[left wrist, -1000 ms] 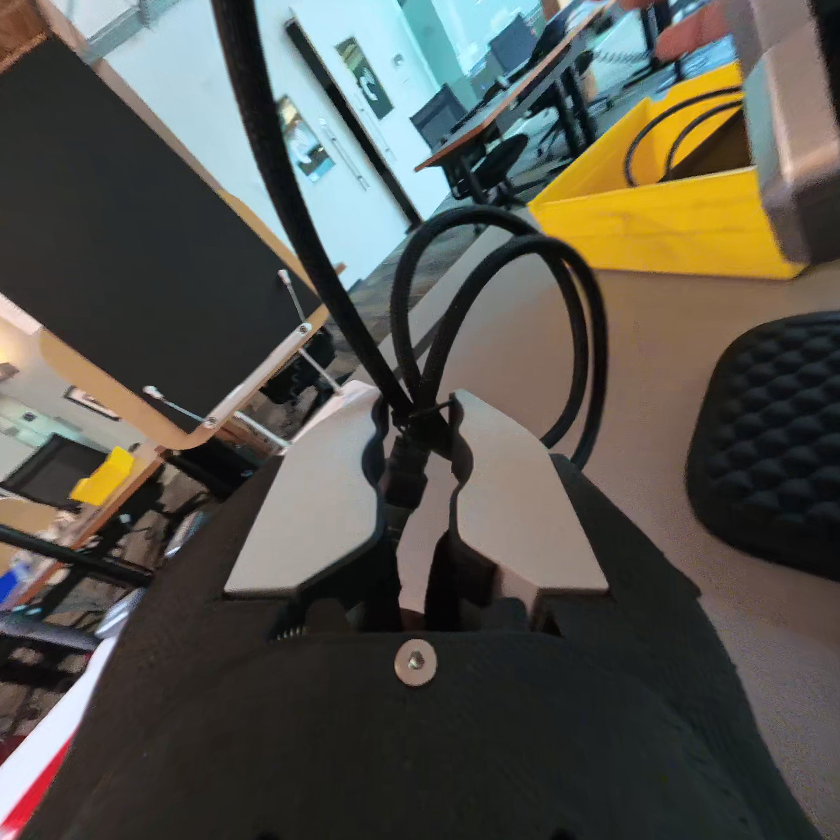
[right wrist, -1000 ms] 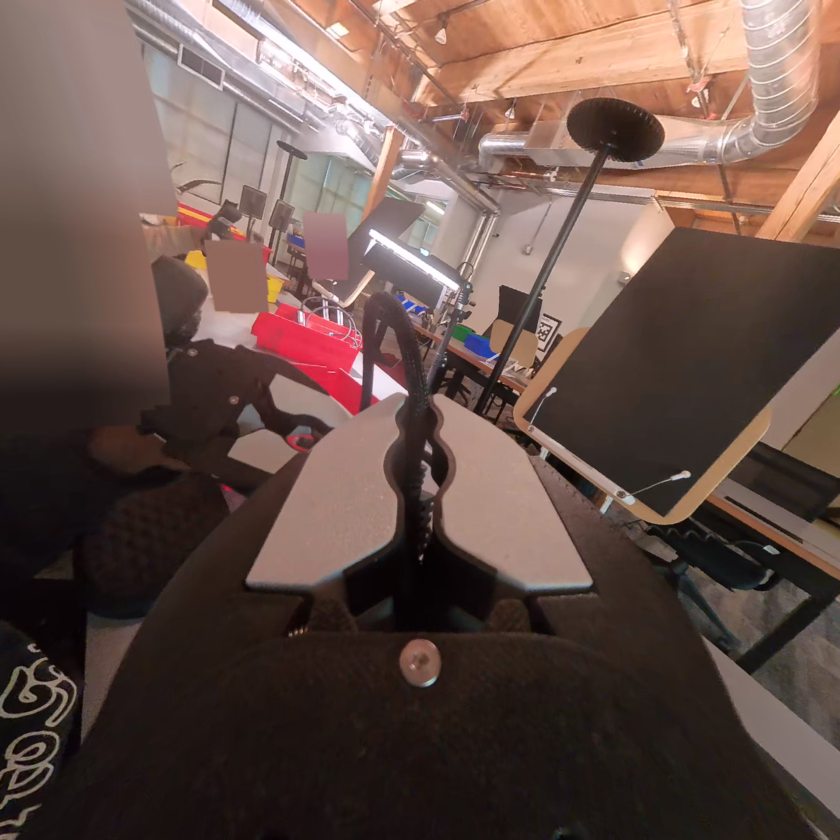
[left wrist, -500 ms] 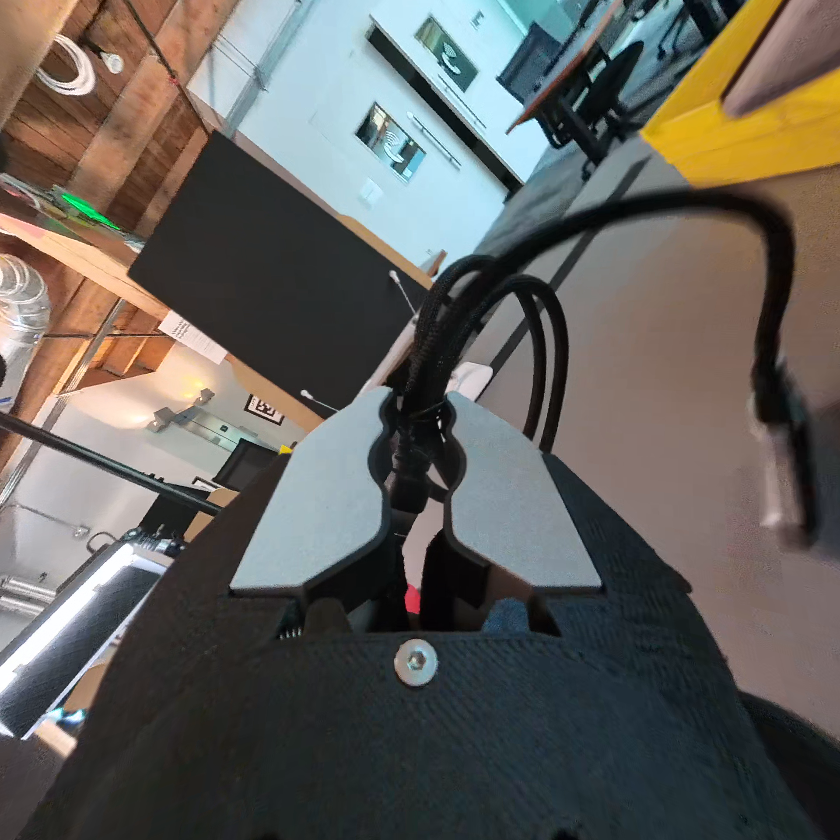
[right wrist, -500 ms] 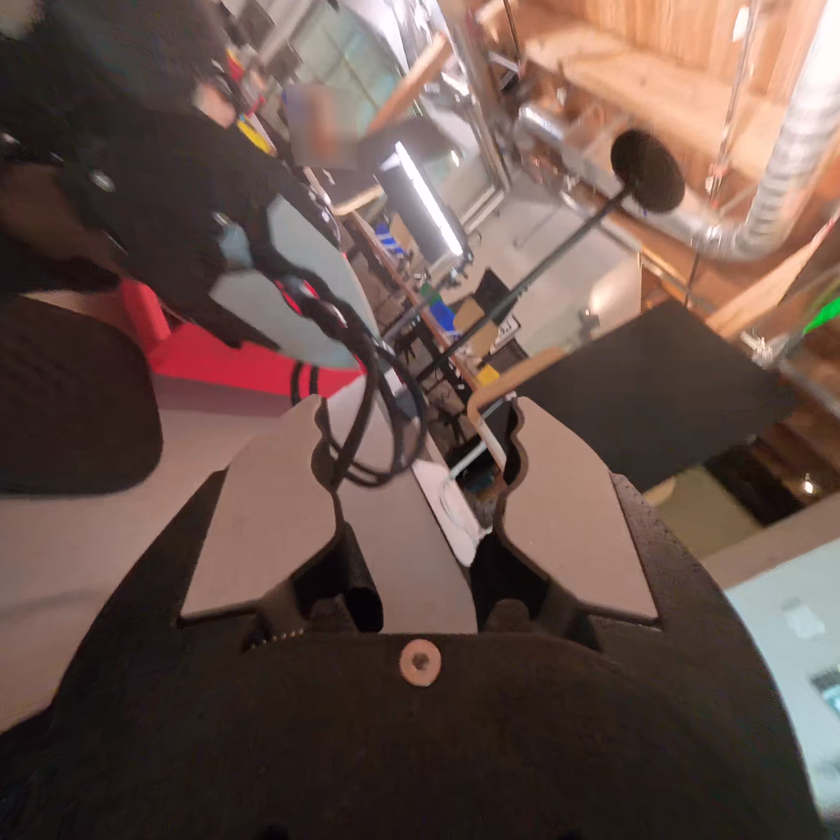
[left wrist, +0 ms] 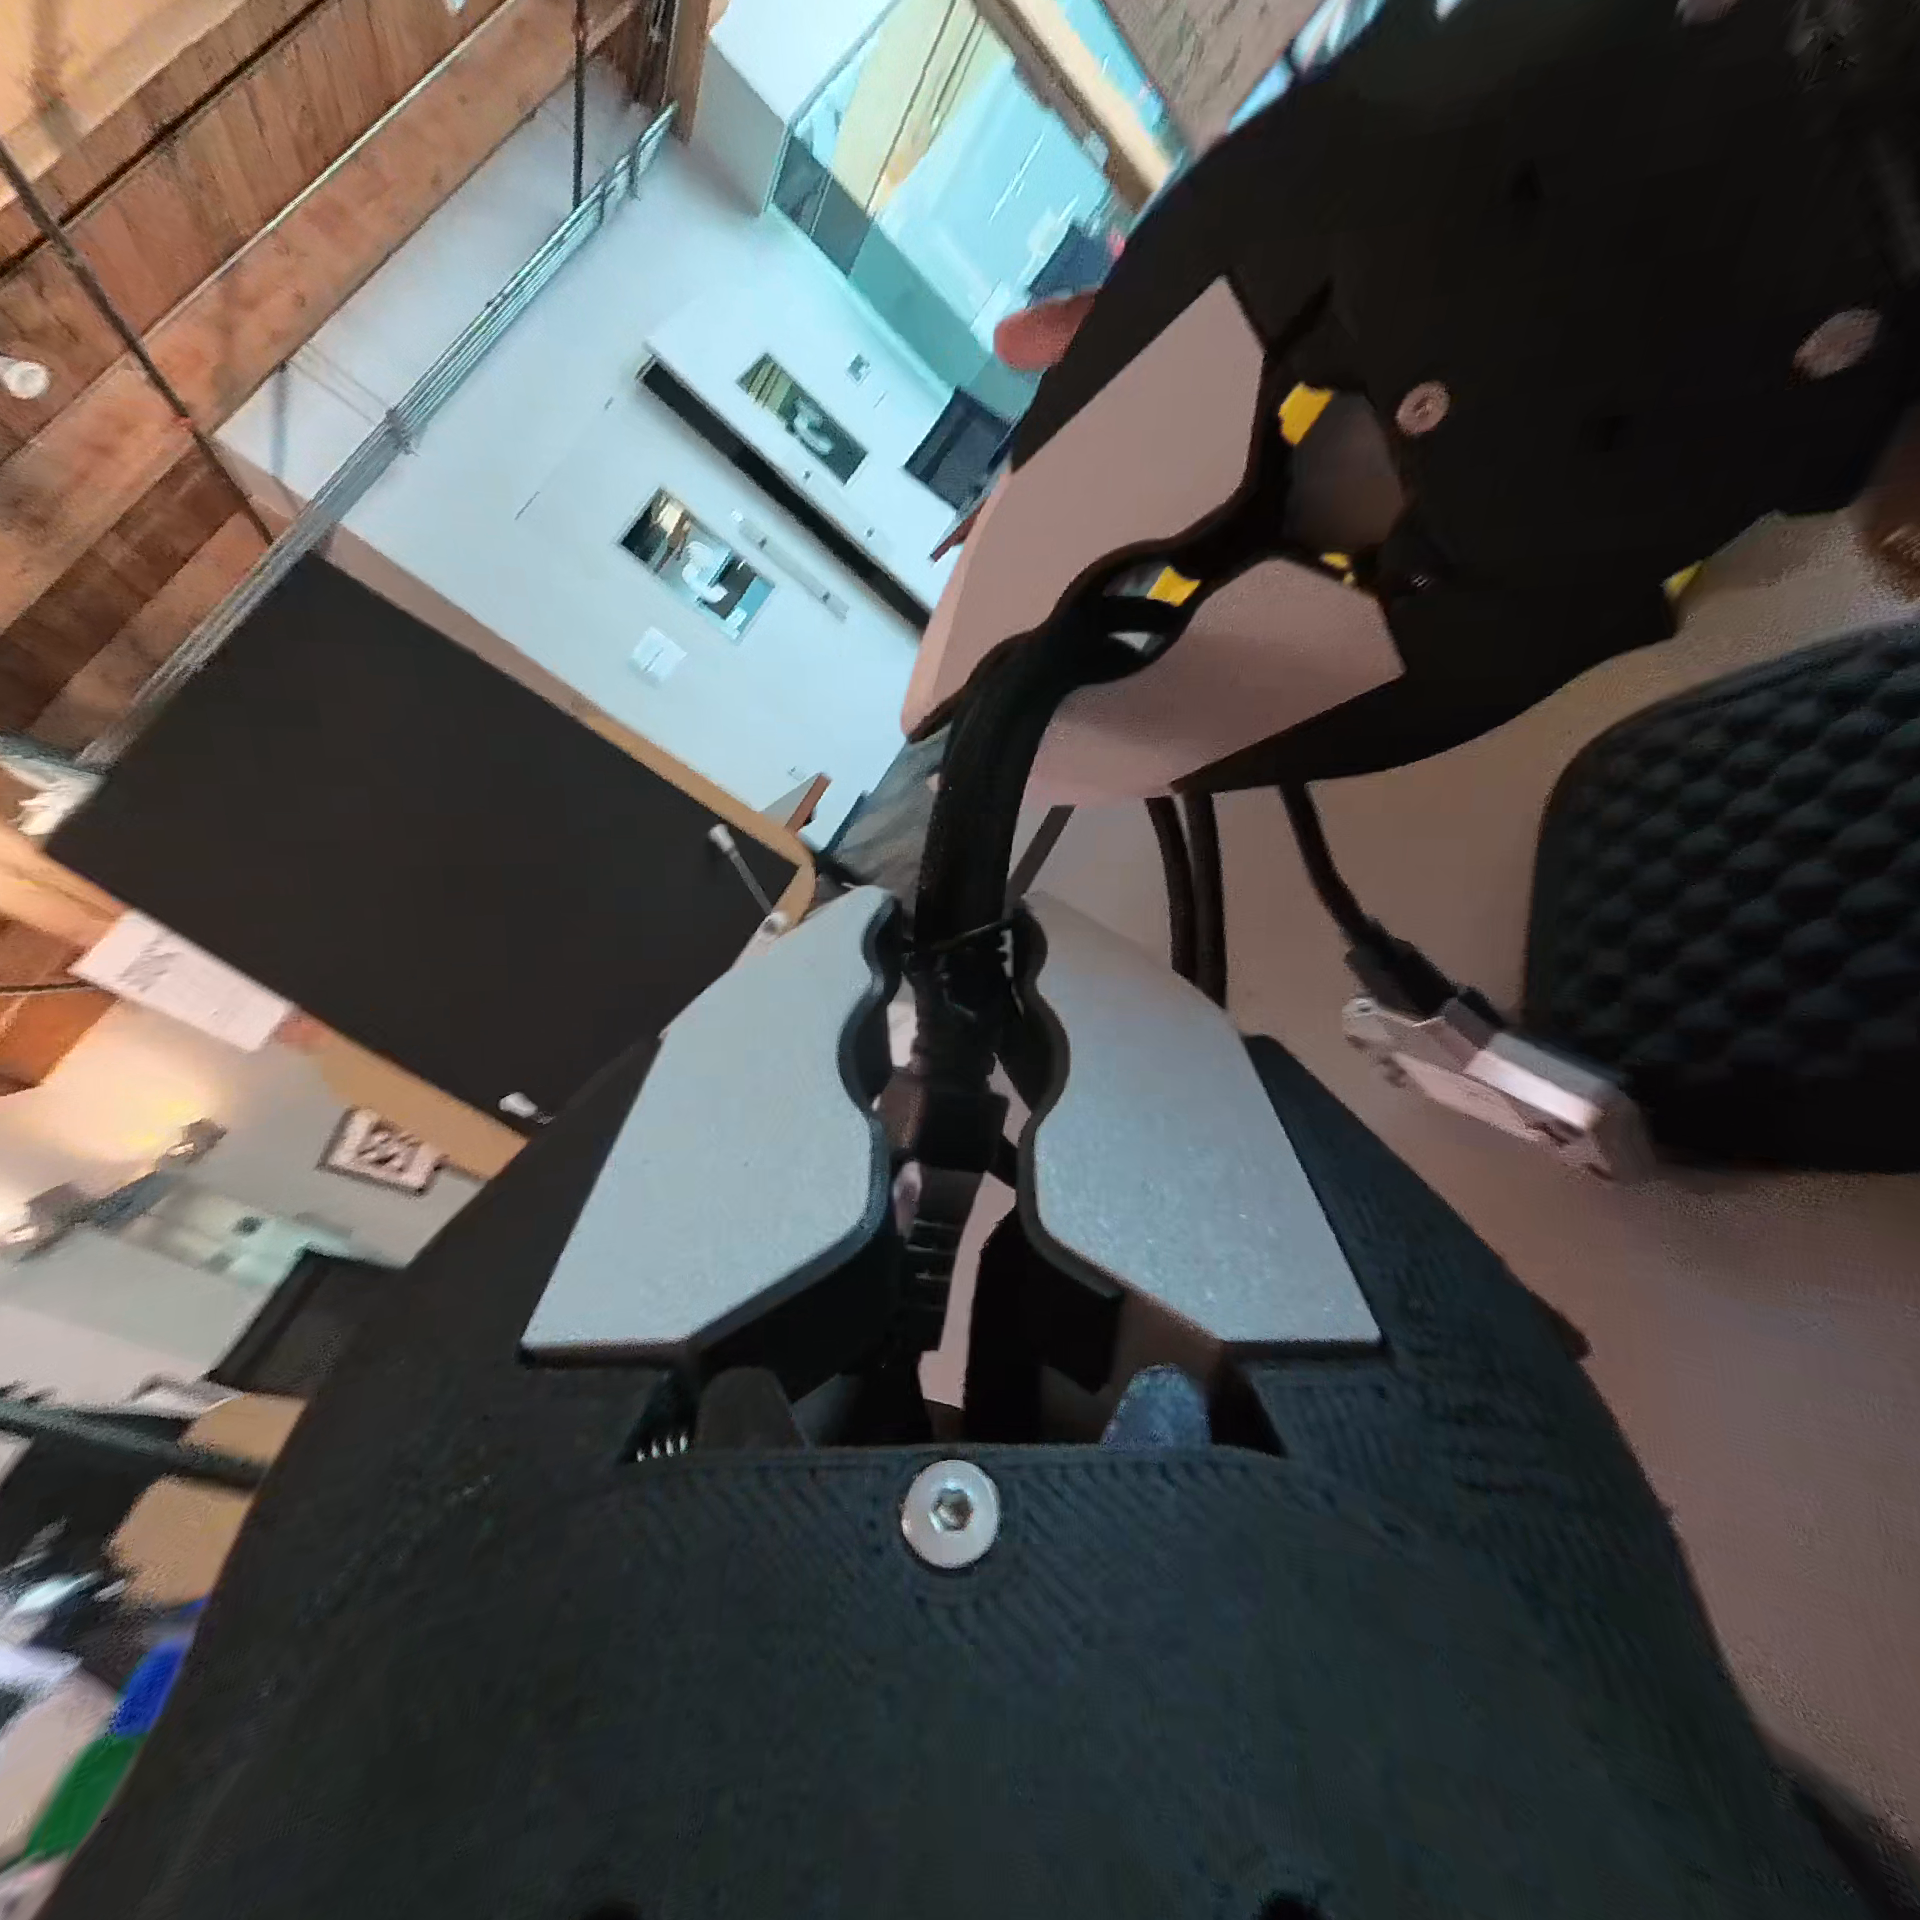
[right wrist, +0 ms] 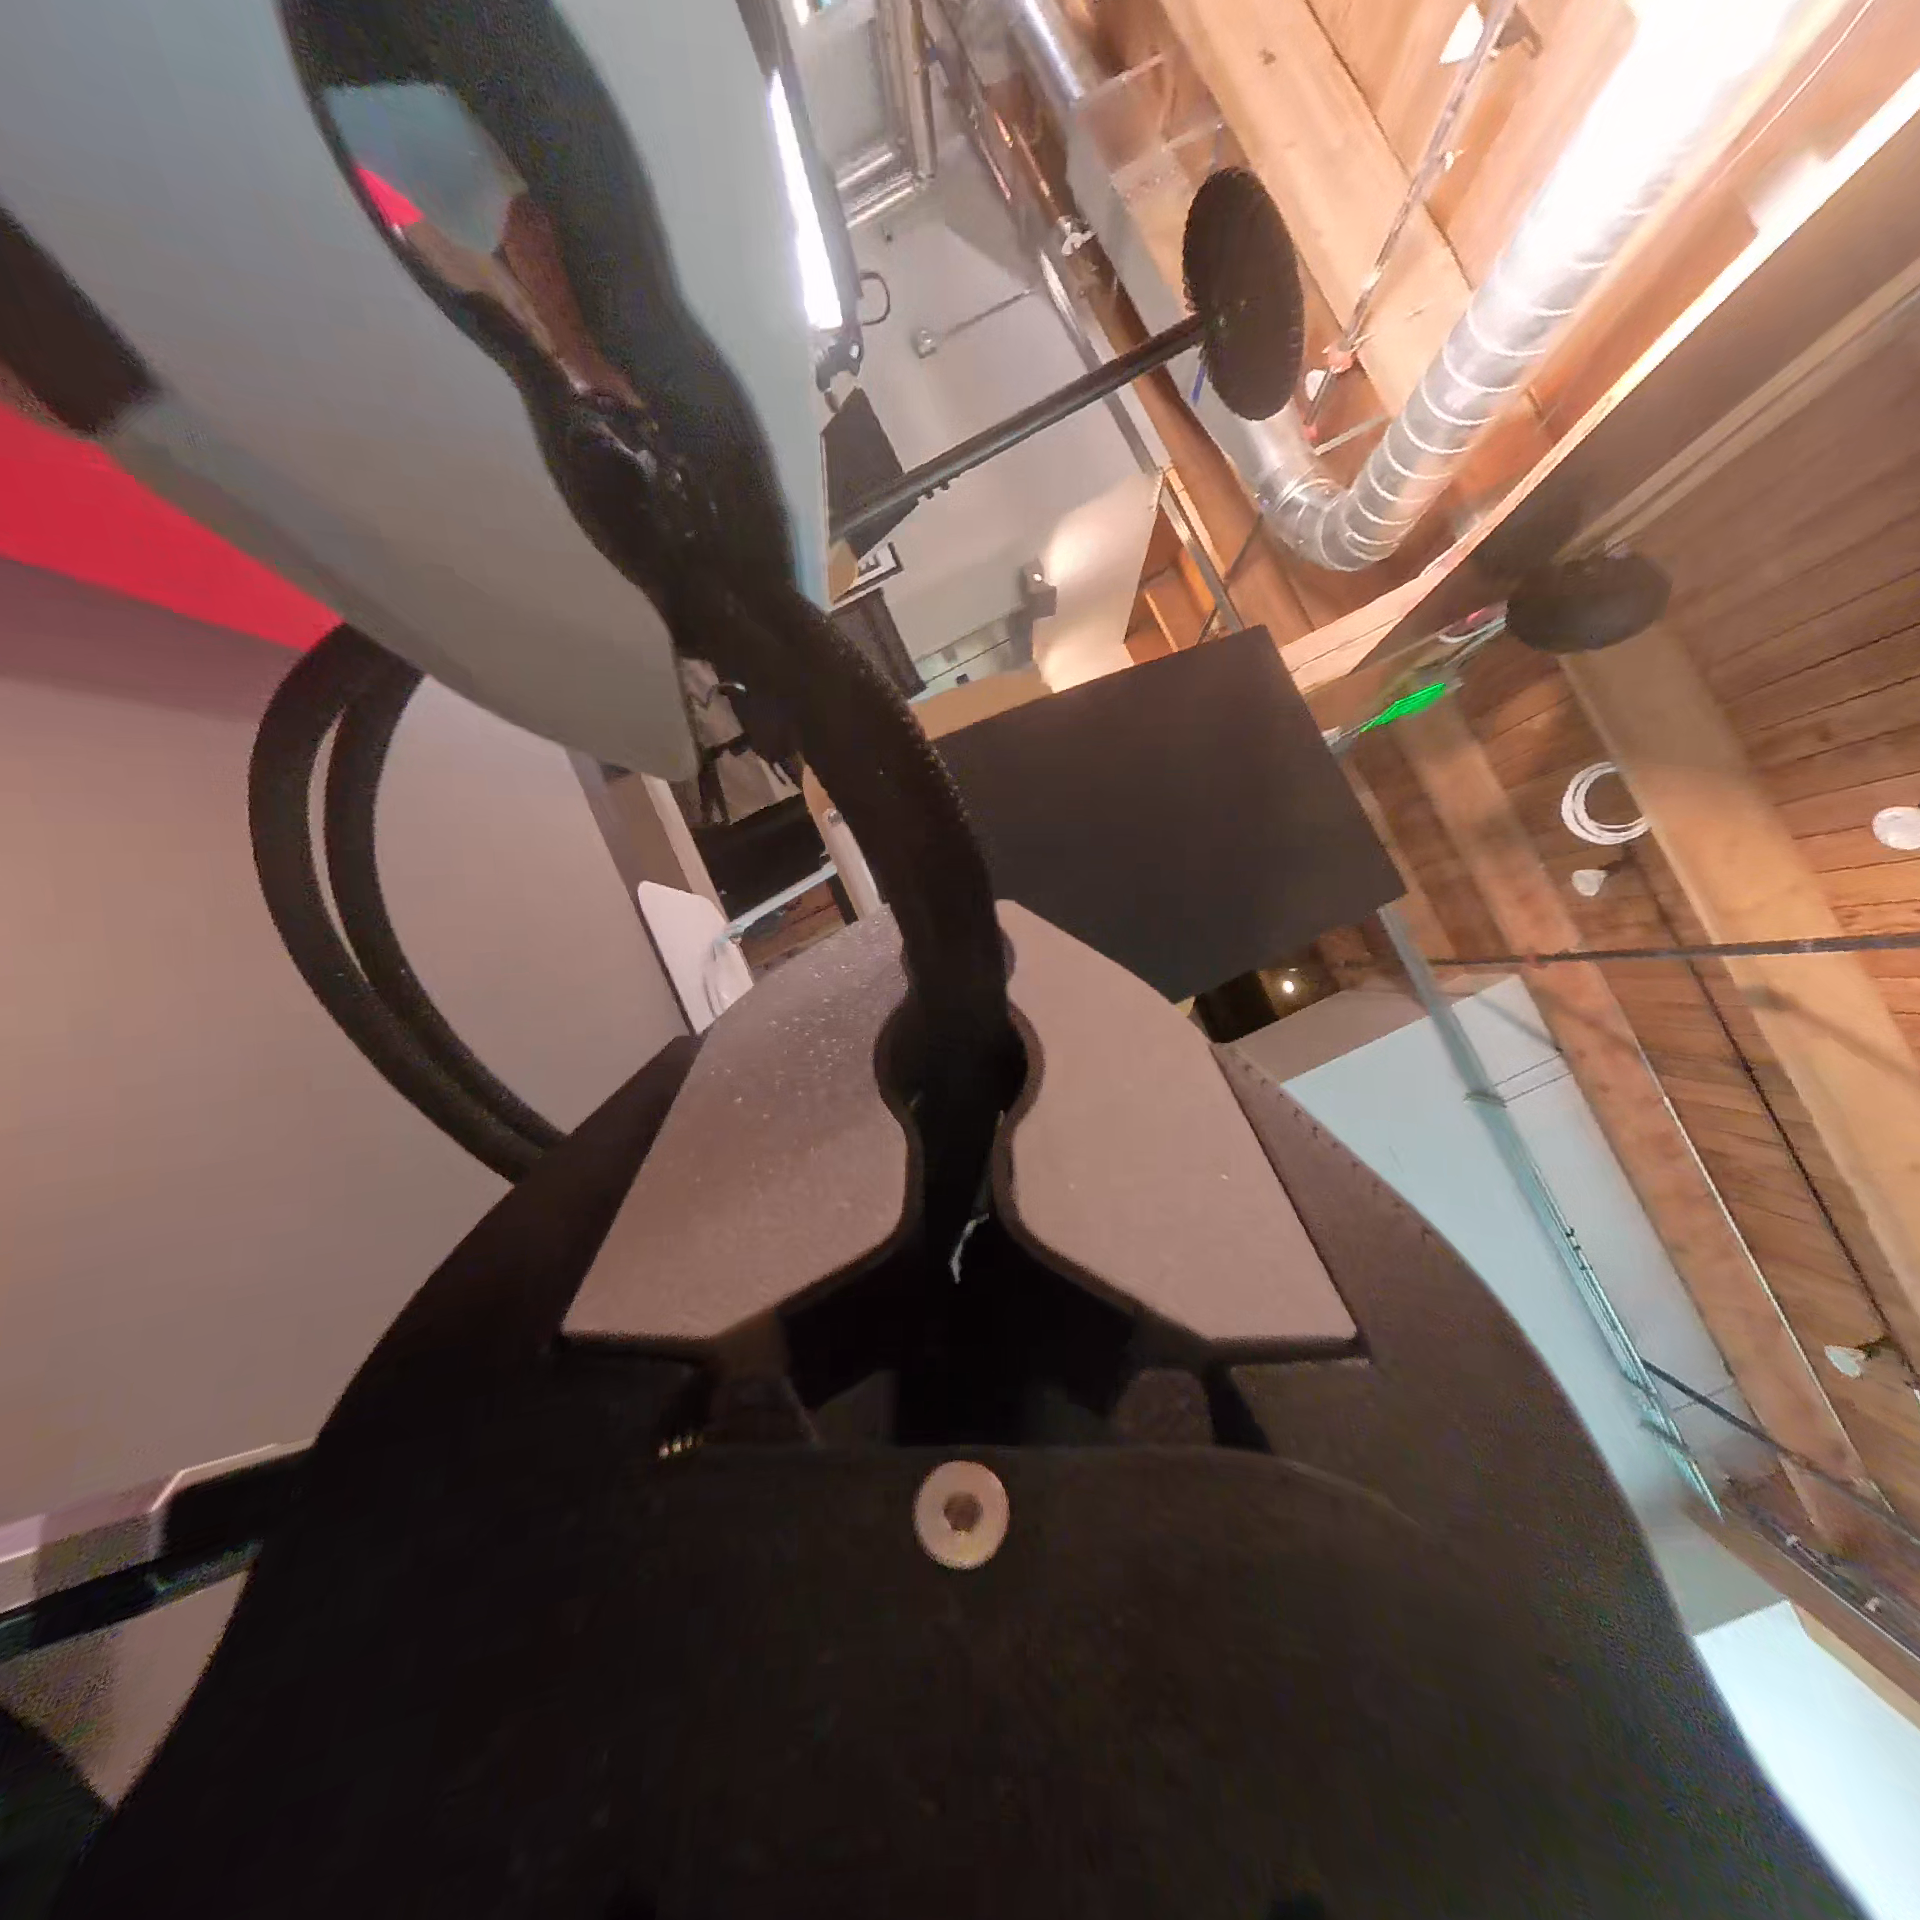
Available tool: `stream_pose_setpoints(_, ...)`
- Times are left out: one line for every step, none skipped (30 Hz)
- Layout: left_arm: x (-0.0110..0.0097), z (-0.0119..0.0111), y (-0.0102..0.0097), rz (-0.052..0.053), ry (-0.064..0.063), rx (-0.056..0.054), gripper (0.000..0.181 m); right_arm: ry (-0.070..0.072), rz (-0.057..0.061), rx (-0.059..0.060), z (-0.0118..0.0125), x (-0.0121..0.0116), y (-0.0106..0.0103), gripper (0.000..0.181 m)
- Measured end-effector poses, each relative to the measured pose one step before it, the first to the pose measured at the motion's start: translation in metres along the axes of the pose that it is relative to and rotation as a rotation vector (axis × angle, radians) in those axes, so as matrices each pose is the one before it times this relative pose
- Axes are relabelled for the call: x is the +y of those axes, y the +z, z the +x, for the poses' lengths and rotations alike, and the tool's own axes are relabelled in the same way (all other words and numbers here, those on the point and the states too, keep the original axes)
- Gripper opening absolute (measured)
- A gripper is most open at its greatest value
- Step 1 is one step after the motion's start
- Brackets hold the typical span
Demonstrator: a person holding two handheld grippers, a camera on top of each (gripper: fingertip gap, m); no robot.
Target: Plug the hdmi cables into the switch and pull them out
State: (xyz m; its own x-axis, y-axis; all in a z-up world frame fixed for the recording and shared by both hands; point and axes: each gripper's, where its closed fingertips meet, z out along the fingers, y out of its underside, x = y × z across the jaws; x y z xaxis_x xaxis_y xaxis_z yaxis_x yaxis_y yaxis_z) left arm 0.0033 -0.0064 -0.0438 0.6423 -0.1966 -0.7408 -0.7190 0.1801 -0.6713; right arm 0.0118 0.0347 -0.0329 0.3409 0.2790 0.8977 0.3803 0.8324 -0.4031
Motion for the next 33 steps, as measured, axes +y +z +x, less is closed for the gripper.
stream_pose_setpoints(-0.00526, 0.00173, -0.00143, 0.0406, -0.0389, 0.0291, 0.023, -0.0010, -0.0196, 0.0007, 0.00414, 0.00356, -0.00114, 0.006)
stream_pose_setpoints(-0.00712, -0.00021, -0.00291, 0.0542, -0.0410, 0.0217, 0.031, 0.0008, -0.0227, 0.0116, 0.00672, 0.00531, -0.00090, 0.006)
stream_pose_setpoints(-0.00849, -0.00386, -0.00442, 0.0624, -0.0438, 0.0051, 0.042, 0.0037, -0.0144, 0.0130, 0.00846, 0.00550, -0.00059, 0.004)
stream_pose_setpoints(-0.00908, -0.00721, -0.00573, 0.0652, -0.0477, -0.0095, 0.048, 0.0135, -0.0110, 0.0152, 0.00996, 0.00624, -0.00018, 0.003)
stream_pose_setpoints(-0.01003, -0.01032, -0.00705, 0.0727, -0.0545, -0.0238, 0.051, 0.0188, -0.0103, 0.0140, 0.01093, 0.00630, 0.00077, 0.003)
stream_pose_setpoints(-0.01022, -0.01214, -0.00792, 0.0746, -0.0630, -0.0329, 0.052, 0.0207, -0.0090, 0.0105, 0.01187, 0.00578, 0.00196, 0.003)
stream_pose_setpoints(-0.00935, -0.01315, -0.00807, 0.0653, -0.0695, -0.0371, 0.052, 0.0147, -0.0146, 0.0101, 0.01349, 0.00580, 0.00311, 0.003)
stream_pose_setpoints(-0.00782, -0.01252, -0.00759, 0.0507, -0.0634, -0.0325, 0.051, 0.0047, -0.0184, 0.0148, 0.01554, 0.00573, 0.00374, 0.004)
stream_pose_setpoints(-0.00605, -0.01092, -0.00677, 0.0334, -0.0469, -0.0238, 0.043, -0.0019, -0.0259, 0.0244, 0.01812, 0.00640, 0.00414, 0.004)
stream_pose_setpoints(-0.00382, -0.00924, -0.00587, 0.0147, -0.0272, -0.0180, 0.033, -0.0057, -0.0362, 0.0338, 0.02014, 0.00787, 0.00453, 0.003)
stream_pose_setpoints(-0.00139, -0.00717, -0.00469, -0.0035, -0.0078, -0.0110, 0.026, -0.0091, -0.0442, 0.0370, 0.02097, 0.00937, 0.00530, 0.003)
stream_pose_setpoints(0.00061, -0.00383, -0.00368, -0.0171, 0.0087, 0.0050, 0.014, -0.0075, -0.0490, 0.0371, 0.02066, 0.01100, 0.00650, 0.004)
stream_pose_setpoints(0.00151, -0.00082, -0.00266, -0.0203, 0.0120, 0.0172, 0.007, -0.0042, -0.0564, 0.0270, 0.01837, 0.01293, 0.00791, 0.004)
stream_pose_setpoints(0.00164, 0.00059, -0.00176, -0.0177, 0.0051, 0.0203, 0.004, -0.0030, -0.0606, 0.0241, 0.01671, 0.01412, 0.00937, 0.004)
stream_pose_setpoints(0.00129, -0.00008, -0.00104, -0.0124, -0.0068, 0.0119, 0.002, -0.0056, -0.0543, 0.0379, 0.01651, 0.01409, 0.01055, 0.004)
stream_pose_setpoints(0.00105, -0.00072, -0.00046, -0.0071, -0.0135, 0.0061, 0.001, -0.0089, -0.0583, 0.0391, 0.01452, 0.01539, 0.01193, 0.003)
stream_pose_setpoints(0.00153, -0.00060, -0.00004, -0.0071, -0.0154, 0.0061, 0.000, -0.0124, -0.0755, 0.0277, 0.01085, 0.01800, 0.01294, 0.003)
stream_pose_setpoints(0.00285, -0.00066, 0.00054, -0.0147, -0.0181, 0.0081, 0.000, -0.0176, -0.0905, 0.0217, 0.00796, 0.02016, 0.01379, 0.003)
stream_pose_setpoints(0.00471, 0.00055, 0.00118, -0.0252, -0.0174, 0.0168, 0.000, -0.0248, -0.0936, 0.0231, 0.00597, 0.02024, 0.01434, 0.003)
stream_pose_setpoints(0.00631, 0.00128, 0.00178, -0.0329, -0.0164, 0.0215, 0.000, -0.0271, -0.0848, 0.0292, 0.00463, 0.01883, 0.01472, 0.004)
stream_pose_setpoints(0.00806, 0.00077, 0.00265, -0.0419, -0.0152, 0.0195, 0.000, -0.0193, -0.0763, 0.0227, 0.00157, 0.01746, 0.01515, 0.003)
stream_pose_setpoints(0.00918, -0.00008, 0.00344, -0.0451, -0.0108, 0.0142, 0.000, -0.0124, -0.0729, 0.0004, -0.00336, 0.01680, 0.01527, 0.003)
stream_pose_setpoints(0.00928, -0.00130, 0.00413, -0.0406, -0.0066, 0.0052, 0.000, -0.0106, -0.0654, -0.0135, -0.00681, 0.01582, 0.01506, 0.003)
stream_pose_setpoints(0.00882, -0.00225, 0.00461, -0.0362, -0.0015, -0.0020, 0.000, -0.0144, -0.0578, -0.0147, -0.00834, 0.01480, 0.01436, 0.003)
stream_pose_setpoints(0.00804, -0.00241, 0.00469, -0.0325, 0.0050, -0.0064, 0.000, -0.0140, -0.0461, -0.0012, -0.00721, 0.01319, 0.01327, 0.004)
stream_pose_setpoints(0.00693, -0.00231, 0.00455, -0.0293, 0.0107, -0.0096, 0.000, -0.0131, -0.0273, 0.0159, -0.00470, 0.01027, 0.01143, 0.005)
stream_pose_setpoints(0.00509, -0.00144, 0.00391, -0.0216, 0.0131, -0.0101, 0.000, -0.0125, -0.0150, 0.0185, -0.00357, 0.00834, 0.00940, 0.006)
stream_pose_setpoints(0.00297, -0.00026, 0.00323, -0.0127, 0.0107, -0.0056, 0.000, -0.0027, -0.0136, 0.0060, -0.00404, 0.00763, 0.00773, 0.006)
stream_pose_setpoints(0.00160, 0.00157, 0.00259, -0.0082, 0.0080, 0.0045, 0.000, 0.0152, -0.0046, -0.0028, -0.00337, 0.00561, 0.00675, 0.005)
stream_pose_setpoints(0.00046, 0.00201, 0.00189, -0.0038, 0.0054, 0.0064, 0.000, 0.0275, 0.0064, -0.0065, -0.00170, 0.00362, 0.00591, 0.004)
stream_pose_setpoints(-0.00012, 0.00123, 0.00140, -0.0021, 0.0040, 0.0017, 0.000, 0.0354, 0.0046, 0.0019, 0.00141, 0.00329, 0.00530, 0.003)
stream_pose_setpoints(0.00038, 0.00092, 0.00122, -0.0059, 0.0050, 0.0002, 0.000, 0.0287, 0.0041, 0.0104, 0.00393, 0.00277, 0.00438, 0.004)
stream_pose_setpoints(0.00072, 0.00041, 0.00098, -0.0085, 0.0055, -0.0027, 0.000, 0.0232, 0.0011, -0.0033, 0.00186, 0.00284, 0.00398, 0.003)
